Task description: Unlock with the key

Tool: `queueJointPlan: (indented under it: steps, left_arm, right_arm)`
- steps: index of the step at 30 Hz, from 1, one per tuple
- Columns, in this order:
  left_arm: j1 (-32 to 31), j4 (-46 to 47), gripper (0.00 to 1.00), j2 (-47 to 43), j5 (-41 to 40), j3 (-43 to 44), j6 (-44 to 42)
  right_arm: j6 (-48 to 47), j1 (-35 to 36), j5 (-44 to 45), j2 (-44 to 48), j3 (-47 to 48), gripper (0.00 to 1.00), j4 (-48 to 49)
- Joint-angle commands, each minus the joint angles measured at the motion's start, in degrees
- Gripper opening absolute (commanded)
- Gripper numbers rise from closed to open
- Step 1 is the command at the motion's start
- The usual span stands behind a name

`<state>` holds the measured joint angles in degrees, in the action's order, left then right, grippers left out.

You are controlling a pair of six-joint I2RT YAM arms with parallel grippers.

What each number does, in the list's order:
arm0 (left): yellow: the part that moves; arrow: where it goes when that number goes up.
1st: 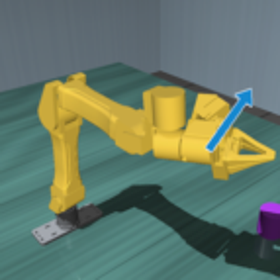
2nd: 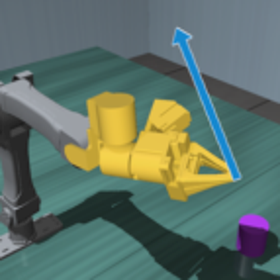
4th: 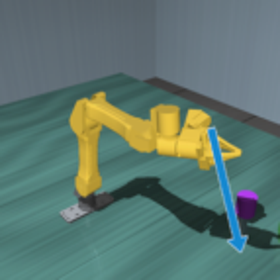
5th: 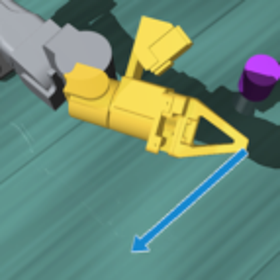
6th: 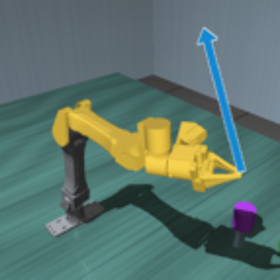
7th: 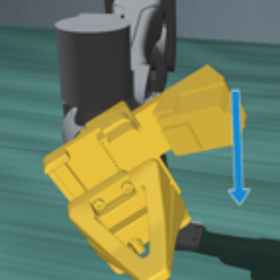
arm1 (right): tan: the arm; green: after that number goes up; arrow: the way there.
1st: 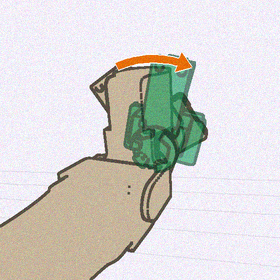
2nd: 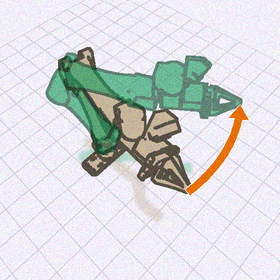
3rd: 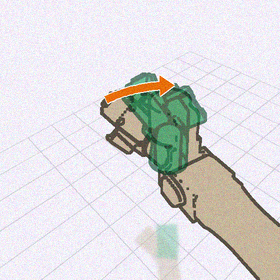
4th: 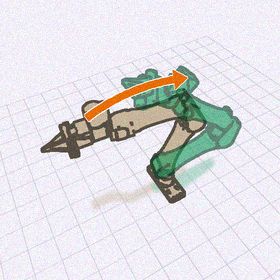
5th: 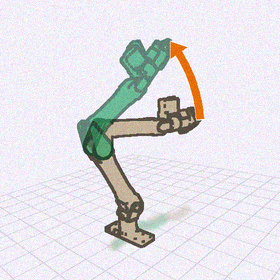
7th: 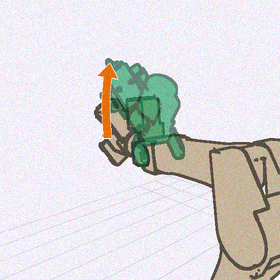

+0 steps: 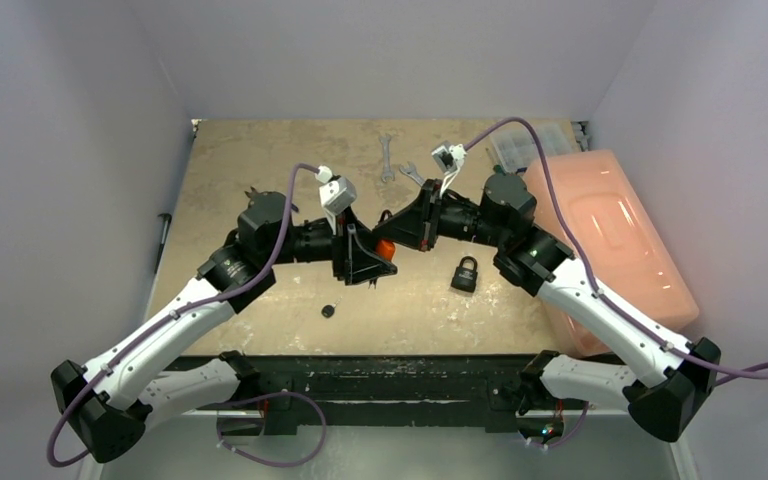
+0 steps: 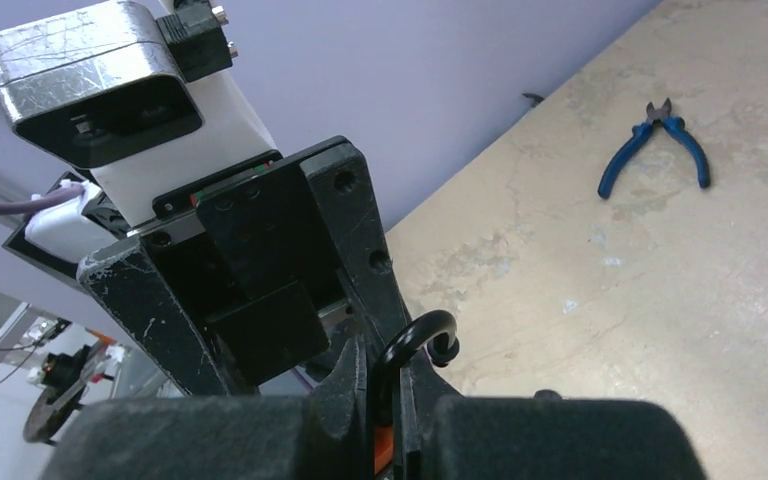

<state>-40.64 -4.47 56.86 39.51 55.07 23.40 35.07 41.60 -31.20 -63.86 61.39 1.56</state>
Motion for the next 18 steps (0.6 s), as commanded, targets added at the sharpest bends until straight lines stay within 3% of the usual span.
queueJointPlan:
  steps: [1, 3, 5, 9, 18]
  left_arm:
    - [-0.3, 2.3, 0.00, -1.8, -0.6, 2.5, -1.1]
    - [-0.3, 1.6, 0.00, -2.0, -2.9, 2.0, -1.9]
    - [-0.3, 0.6, 0.00, -2.2, -6.1, 1.6, -2.9]
    - [-0.3, 0.3, 0.00, -3.2, -12.6, 0.1, -3.8]
    - [-0.3, 2.3, 0.00, -1.5, -12.8, -1.5, -3.4]
  right_arm:
    - [-1.7, 0.1, -2.1, 0.0, 4.8, 0.16, -4.8]
    - [-2.5, 0.0, -1.5, -0.1, 7.7, 0.38, -11.0]
    - [-3.1, -0.1, 0.3, 0.3, 9.8, 0.51, -16.0]
    - [-3.7, -0.1, 4.1, 1.1, 12.8, 0.55, -25.0]
    - [-2.1, -0.1, 10.0, 2.3, 15.2, 0.62, -34.0]
